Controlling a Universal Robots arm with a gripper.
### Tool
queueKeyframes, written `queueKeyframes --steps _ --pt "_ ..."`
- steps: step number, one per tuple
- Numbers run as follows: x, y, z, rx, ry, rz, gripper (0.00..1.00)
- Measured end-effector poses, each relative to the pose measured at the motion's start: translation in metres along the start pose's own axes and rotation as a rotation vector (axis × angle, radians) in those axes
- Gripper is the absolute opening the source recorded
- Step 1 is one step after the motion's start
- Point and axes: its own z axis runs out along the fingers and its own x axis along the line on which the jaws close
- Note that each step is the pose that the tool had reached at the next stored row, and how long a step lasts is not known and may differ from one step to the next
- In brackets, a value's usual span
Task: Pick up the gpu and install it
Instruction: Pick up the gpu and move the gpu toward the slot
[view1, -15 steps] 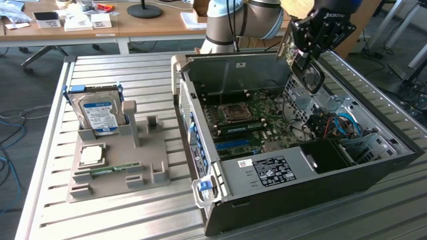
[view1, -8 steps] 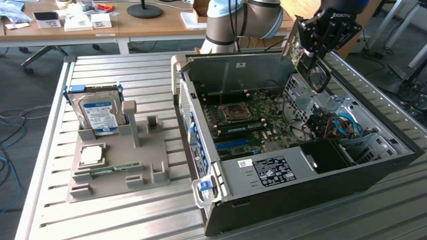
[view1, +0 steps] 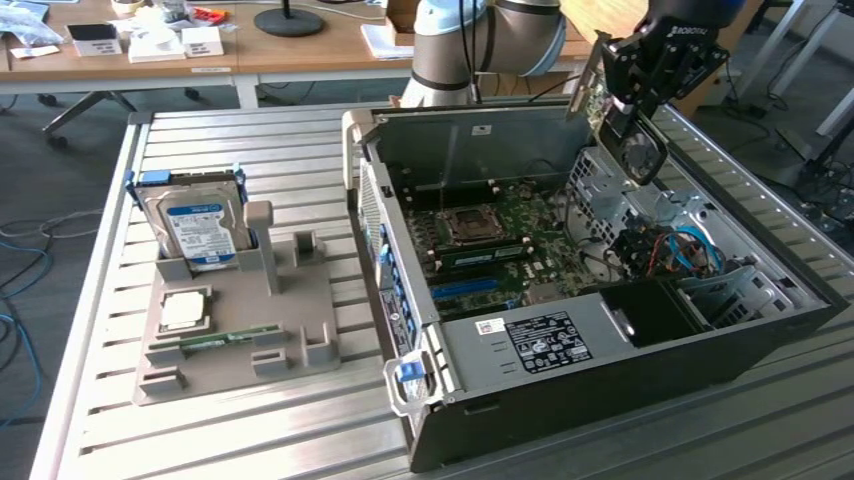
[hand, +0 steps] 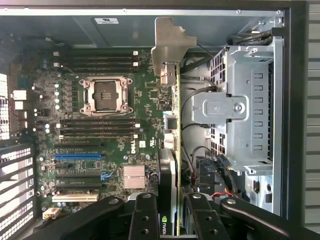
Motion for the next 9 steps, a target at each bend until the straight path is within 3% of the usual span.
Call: queueKeyframes --steps 9 --pt "0.0000 0.0000 0.0000 0.0000 -0.0003 0.007 0.27"
